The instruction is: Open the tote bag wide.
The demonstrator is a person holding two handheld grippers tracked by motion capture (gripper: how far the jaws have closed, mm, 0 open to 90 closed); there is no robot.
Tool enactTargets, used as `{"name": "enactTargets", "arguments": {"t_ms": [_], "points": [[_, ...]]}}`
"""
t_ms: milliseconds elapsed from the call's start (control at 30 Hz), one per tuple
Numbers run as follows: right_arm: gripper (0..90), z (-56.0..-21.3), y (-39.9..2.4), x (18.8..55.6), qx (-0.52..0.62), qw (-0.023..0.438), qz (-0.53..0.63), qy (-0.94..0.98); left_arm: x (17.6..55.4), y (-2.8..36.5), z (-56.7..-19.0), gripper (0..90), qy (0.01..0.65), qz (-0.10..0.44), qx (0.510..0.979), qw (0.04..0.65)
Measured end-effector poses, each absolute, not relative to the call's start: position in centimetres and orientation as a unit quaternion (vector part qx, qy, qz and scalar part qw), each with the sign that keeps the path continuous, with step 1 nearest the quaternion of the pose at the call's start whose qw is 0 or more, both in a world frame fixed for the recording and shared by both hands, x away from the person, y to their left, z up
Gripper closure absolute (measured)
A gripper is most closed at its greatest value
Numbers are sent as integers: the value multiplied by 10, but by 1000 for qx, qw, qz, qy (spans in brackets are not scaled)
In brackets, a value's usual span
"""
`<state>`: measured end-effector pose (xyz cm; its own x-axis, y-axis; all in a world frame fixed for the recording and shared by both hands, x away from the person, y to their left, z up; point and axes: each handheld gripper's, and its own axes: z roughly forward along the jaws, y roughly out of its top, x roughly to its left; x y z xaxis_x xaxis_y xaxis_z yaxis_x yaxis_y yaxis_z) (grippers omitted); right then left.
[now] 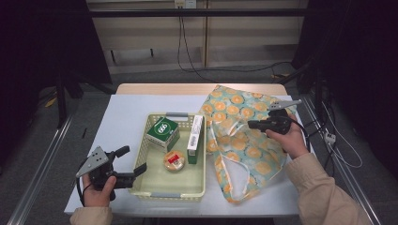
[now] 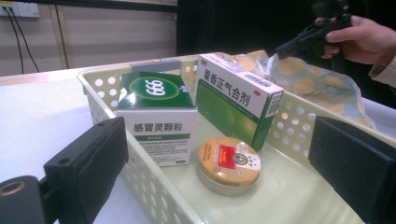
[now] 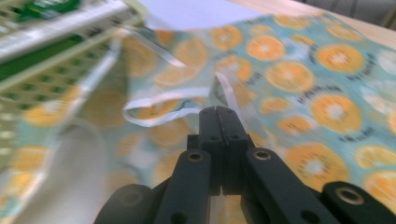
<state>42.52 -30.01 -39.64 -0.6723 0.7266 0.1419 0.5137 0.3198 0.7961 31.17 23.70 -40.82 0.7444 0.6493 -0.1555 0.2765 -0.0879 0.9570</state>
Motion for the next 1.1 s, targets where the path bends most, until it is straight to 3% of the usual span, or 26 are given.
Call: {"name": "enactTargets", "arguments": {"t_ms": [433, 1100], "points": [[900, -436, -323, 458, 452, 141, 397, 786, 313, 239, -409, 49, 323, 156, 719, 595], [870, -447, -338, 449, 460, 143, 354, 802, 312, 237, -408, 49, 321, 156, 721, 594]]}}
